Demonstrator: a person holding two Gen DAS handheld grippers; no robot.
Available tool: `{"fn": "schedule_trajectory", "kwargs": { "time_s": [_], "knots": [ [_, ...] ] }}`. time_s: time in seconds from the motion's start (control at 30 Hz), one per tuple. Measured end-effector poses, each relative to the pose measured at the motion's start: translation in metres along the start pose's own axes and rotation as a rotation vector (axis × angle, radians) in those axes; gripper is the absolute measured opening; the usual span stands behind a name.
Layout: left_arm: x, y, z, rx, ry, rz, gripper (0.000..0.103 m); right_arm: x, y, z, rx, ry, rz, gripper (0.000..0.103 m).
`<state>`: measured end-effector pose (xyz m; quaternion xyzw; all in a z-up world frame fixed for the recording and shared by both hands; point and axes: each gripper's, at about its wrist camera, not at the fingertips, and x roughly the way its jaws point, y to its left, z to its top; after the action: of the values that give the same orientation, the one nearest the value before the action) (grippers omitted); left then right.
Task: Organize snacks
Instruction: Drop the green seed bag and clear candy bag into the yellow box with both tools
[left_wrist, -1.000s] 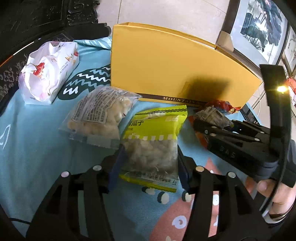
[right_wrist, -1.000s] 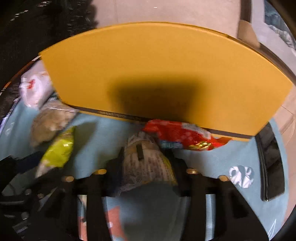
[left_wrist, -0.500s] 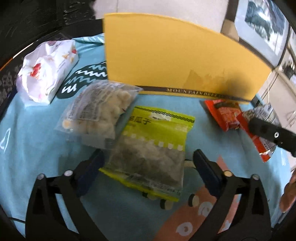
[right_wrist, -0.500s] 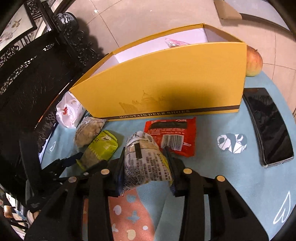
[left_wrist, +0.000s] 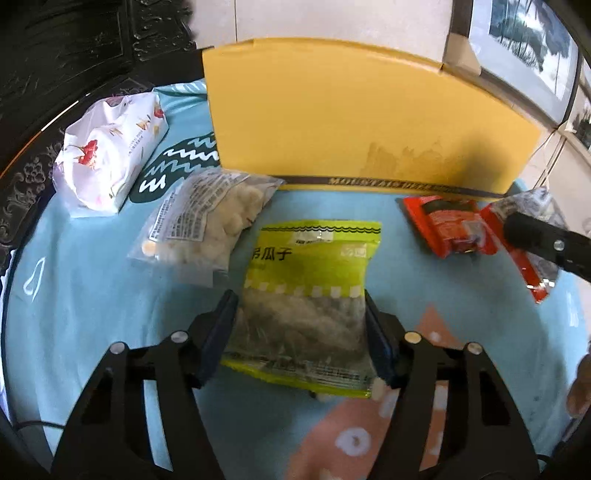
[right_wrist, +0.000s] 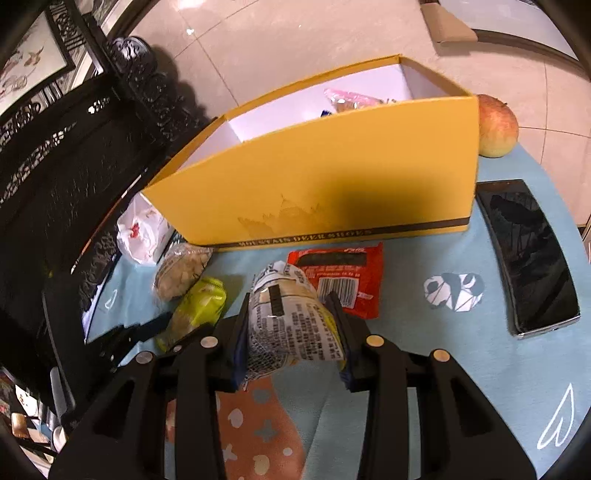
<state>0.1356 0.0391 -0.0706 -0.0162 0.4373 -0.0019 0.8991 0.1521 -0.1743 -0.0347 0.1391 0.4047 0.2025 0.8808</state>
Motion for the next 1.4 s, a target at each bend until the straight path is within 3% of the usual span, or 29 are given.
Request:
{"fn": "schedule_trajectory", "kwargs": {
  "time_s": [0.37,0.6,0.7,0.77,1.0,1.07,1.1,1.17,1.27,1.4],
  "knots": [
    [-0.058,-0.017,0.014,0.006,-0.105,-0.044,0.066,-0.022,-0.001,0.004,0.024,-0.069,0.049,0.039],
    [-0.086,-0.029,0.071,0.02,-0.195,-0.074,0.066,-0.051,0.001,0.031,0.009,-0.173,0.055,0.039],
    [-0.081,-0.035,0.103,0.01,-0.214,-0.089,0.066,-0.045,-0.007,0.061,-0.003,-0.168,0.003,0.039],
    [-0.072,-0.039,0.124,0.002,-0.219,-0.09,0.067,-0.044,-0.012,0.083,-0.002,-0.209,-0.025,0.039],
    [-0.02,-0.051,0.177,0.004,-0.192,-0.033,0.067,0.0,-0.025,0.124,0.049,-0.27,0.023,0.039],
    [-0.006,-0.055,0.182,0.015,-0.179,-0.015,0.072,0.019,-0.028,0.13,0.032,-0.232,-0.007,0.041],
    [0.001,-0.056,0.184,0.001,-0.172,-0.008,0.076,0.022,-0.03,0.13,0.037,-0.232,-0.019,0.047],
    [0.007,-0.054,0.184,-0.046,-0.169,-0.002,0.097,0.018,-0.029,0.129,0.019,-0.28,-0.036,0.061],
    [0.006,-0.05,0.177,-0.078,-0.17,0.028,0.098,0.008,-0.025,0.128,0.021,-0.301,-0.033,0.062],
    [-0.015,-0.038,0.157,-0.038,-0.196,0.1,0.098,-0.002,-0.011,0.127,-0.025,-0.288,-0.029,0.063]
  ]
}}
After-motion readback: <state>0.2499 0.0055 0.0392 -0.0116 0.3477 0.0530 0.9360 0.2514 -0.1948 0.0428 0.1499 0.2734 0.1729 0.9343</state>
